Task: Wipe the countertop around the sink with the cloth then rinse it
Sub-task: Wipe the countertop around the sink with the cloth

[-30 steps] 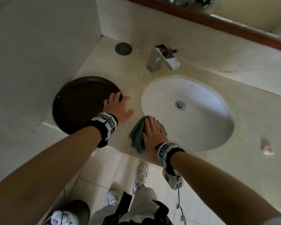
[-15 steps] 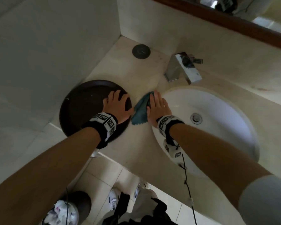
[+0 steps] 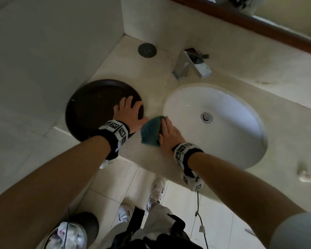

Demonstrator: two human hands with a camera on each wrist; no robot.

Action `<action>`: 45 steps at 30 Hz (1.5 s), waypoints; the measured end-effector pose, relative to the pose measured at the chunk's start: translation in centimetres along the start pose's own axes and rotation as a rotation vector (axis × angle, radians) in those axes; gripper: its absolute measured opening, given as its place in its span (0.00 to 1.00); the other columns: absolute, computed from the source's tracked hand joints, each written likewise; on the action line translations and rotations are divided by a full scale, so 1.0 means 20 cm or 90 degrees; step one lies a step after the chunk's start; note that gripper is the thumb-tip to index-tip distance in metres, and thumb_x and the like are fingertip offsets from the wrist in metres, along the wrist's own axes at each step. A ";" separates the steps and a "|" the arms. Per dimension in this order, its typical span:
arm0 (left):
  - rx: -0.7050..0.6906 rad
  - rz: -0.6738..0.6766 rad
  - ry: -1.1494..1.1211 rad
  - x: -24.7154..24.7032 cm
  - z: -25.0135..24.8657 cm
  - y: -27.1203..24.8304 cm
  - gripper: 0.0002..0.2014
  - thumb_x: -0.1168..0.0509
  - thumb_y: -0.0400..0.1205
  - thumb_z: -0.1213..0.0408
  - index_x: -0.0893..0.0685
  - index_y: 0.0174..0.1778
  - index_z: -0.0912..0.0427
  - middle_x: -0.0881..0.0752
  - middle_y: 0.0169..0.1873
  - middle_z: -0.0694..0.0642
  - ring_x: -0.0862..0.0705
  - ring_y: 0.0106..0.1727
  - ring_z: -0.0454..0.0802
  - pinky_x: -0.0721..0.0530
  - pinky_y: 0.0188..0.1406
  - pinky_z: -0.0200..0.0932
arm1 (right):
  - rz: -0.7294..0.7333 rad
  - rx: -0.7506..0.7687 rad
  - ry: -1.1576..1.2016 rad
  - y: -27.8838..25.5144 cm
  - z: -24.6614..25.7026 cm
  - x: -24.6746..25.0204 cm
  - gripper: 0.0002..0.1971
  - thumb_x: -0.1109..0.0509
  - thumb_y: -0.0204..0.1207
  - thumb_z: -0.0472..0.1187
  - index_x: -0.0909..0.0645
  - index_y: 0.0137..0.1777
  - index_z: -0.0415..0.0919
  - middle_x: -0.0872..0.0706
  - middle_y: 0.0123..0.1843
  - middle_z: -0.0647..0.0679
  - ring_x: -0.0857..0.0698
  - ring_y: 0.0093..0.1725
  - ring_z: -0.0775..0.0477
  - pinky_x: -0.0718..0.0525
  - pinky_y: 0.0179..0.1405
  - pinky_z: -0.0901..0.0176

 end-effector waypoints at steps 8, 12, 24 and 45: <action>-0.105 0.028 0.021 -0.09 -0.20 -0.17 0.32 0.41 0.78 0.41 0.38 0.78 0.46 0.45 0.82 0.60 0.49 0.82 0.62 0.45 0.77 0.63 | -0.029 -0.130 -0.024 -0.45 -0.10 -0.19 0.32 0.56 0.86 0.52 0.62 0.85 0.40 0.60 0.87 0.44 0.54 0.85 0.44 0.51 0.83 0.48; -0.158 0.067 0.025 -0.16 -0.35 -0.23 0.33 0.40 0.79 0.42 0.39 0.79 0.45 0.48 0.83 0.59 0.52 0.83 0.62 0.48 0.79 0.62 | -0.050 -0.195 -0.055 -0.65 -0.19 -0.27 0.32 0.58 0.86 0.52 0.63 0.85 0.40 0.62 0.86 0.44 0.59 0.85 0.43 0.56 0.83 0.50; -0.205 0.106 0.059 -0.30 -0.61 -0.18 0.33 0.43 0.78 0.40 0.41 0.79 0.44 0.50 0.84 0.57 0.54 0.84 0.60 0.49 0.79 0.63 | -0.032 -0.308 -0.072 -0.92 -0.63 -0.28 0.31 0.61 0.86 0.51 0.63 0.84 0.39 0.63 0.86 0.43 0.61 0.85 0.43 0.57 0.83 0.51; -0.150 0.066 0.073 -0.25 -0.50 -0.22 0.32 0.40 0.77 0.43 0.37 0.78 0.45 0.44 0.82 0.59 0.48 0.82 0.61 0.44 0.77 0.63 | -0.073 -0.201 -0.001 -0.60 -0.21 -0.26 0.32 0.60 0.85 0.52 0.61 0.85 0.39 0.58 0.87 0.42 0.57 0.85 0.40 0.57 0.83 0.46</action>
Point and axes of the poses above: each hand's wrist, its own y-axis towards the middle knuckle, its own x-axis out of the back of the hand, z = x × y, the point moved 3 cm from there along y, towards the middle knuckle
